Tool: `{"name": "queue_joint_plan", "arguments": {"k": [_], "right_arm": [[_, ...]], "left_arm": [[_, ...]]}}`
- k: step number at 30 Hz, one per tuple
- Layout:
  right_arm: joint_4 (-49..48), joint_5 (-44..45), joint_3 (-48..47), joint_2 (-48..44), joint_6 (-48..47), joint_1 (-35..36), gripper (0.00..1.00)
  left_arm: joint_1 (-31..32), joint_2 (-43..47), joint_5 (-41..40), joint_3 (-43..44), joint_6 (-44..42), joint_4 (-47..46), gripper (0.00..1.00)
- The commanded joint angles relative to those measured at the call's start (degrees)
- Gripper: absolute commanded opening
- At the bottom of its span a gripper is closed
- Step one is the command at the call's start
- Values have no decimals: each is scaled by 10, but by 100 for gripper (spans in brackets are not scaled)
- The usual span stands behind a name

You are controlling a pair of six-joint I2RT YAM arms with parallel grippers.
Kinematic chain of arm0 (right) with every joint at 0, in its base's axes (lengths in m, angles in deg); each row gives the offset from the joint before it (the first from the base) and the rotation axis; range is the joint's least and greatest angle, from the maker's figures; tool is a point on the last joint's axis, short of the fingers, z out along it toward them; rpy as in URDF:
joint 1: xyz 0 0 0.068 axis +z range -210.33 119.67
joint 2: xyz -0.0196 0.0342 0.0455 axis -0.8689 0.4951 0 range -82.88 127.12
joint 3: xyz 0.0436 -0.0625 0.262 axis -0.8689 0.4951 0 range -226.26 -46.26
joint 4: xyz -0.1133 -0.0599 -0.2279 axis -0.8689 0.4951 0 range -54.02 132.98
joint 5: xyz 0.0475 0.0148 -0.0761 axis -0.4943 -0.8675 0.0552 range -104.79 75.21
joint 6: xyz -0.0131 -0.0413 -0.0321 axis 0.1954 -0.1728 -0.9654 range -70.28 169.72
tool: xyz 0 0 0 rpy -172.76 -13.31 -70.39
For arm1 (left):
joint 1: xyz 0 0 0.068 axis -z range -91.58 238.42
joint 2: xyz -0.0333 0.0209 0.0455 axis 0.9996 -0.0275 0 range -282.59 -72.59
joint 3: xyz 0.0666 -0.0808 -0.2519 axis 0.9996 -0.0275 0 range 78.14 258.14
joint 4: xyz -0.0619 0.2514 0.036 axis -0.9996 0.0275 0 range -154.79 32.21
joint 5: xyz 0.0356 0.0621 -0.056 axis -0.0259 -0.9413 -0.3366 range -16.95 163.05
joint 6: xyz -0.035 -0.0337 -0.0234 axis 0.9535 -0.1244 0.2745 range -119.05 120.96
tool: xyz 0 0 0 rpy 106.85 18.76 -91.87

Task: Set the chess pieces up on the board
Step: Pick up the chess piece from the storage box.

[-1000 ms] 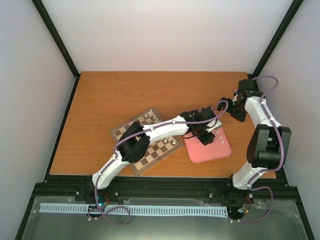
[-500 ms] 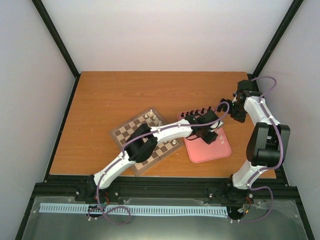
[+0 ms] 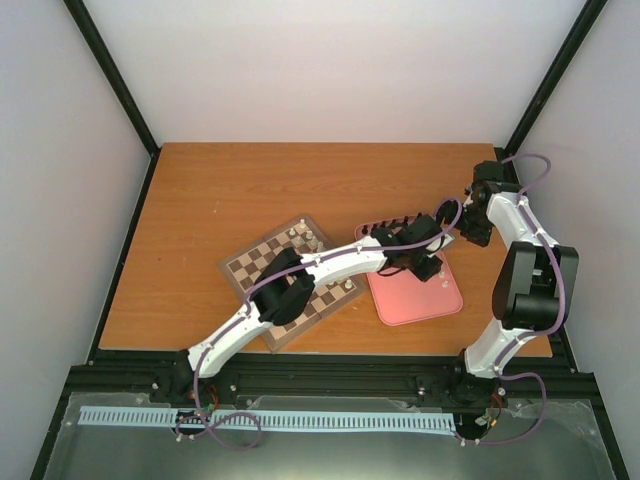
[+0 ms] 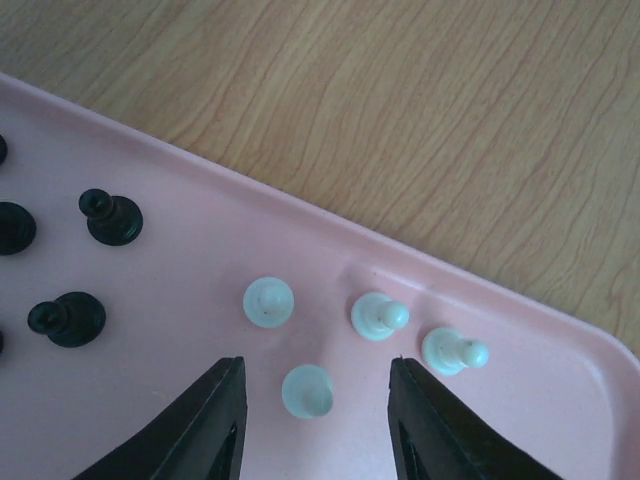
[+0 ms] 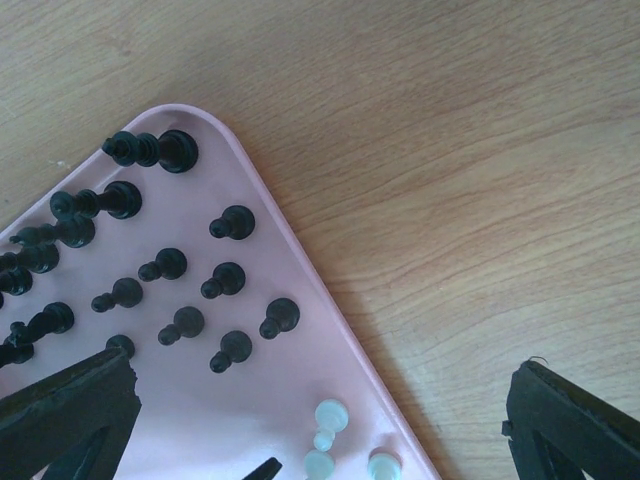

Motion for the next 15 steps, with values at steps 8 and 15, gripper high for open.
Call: {"name": "queue_joint_plan", "arguments": {"k": [8, 15], "right_arm": [[4, 8, -19, 12, -8, -4, 100], [5, 7, -21, 17, -8, -4, 100]], "left_arm": [[-1, -25, -3, 34, 5, -10, 26], [-4, -30, 15, 34, 10, -12, 26]]}}
